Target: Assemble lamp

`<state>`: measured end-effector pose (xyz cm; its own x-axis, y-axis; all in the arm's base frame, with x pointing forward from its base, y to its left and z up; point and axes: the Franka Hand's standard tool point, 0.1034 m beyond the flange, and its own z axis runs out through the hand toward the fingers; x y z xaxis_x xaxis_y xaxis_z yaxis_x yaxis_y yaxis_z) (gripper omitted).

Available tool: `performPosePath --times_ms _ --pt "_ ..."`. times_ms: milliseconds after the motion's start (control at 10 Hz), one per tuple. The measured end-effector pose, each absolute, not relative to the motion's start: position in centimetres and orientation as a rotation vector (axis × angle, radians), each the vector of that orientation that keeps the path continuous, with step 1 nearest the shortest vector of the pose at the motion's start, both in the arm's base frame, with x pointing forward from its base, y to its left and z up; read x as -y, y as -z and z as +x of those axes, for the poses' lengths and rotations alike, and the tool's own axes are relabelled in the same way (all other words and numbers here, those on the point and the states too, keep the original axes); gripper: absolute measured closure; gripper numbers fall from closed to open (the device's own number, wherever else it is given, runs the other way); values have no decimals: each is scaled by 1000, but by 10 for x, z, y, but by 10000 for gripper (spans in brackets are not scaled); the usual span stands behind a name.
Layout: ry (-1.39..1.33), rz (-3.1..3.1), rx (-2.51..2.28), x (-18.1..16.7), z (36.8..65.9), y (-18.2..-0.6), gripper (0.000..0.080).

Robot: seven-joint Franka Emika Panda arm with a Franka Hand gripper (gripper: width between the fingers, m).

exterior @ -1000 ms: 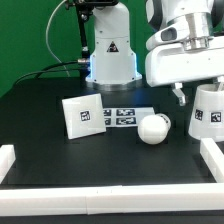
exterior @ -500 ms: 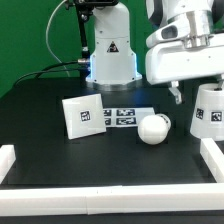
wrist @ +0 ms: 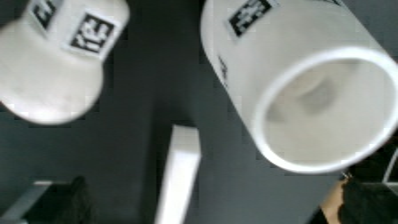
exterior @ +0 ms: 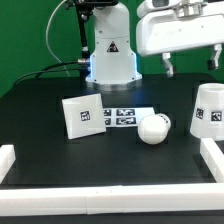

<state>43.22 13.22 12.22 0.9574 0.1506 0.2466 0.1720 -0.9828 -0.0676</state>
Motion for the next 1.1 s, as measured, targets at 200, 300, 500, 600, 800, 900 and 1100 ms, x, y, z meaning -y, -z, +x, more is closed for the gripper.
performPosePath --times_ms 200,300,500,600,800,900,1100 --pt "361 -3009 185 -146 476 -146 101" --pt "349 -3018 184 -141 463 -135 101" --pt "331 -3026 205 -134 460 -131 101" --pt "303 -3040 230 -113 456 -126 101" --pt "260 -3043 321 -62 455 -127 101" --pt "234 -3052 288 -39 454 -125 101" --pt "211 -3054 256 -33 452 -123 101"
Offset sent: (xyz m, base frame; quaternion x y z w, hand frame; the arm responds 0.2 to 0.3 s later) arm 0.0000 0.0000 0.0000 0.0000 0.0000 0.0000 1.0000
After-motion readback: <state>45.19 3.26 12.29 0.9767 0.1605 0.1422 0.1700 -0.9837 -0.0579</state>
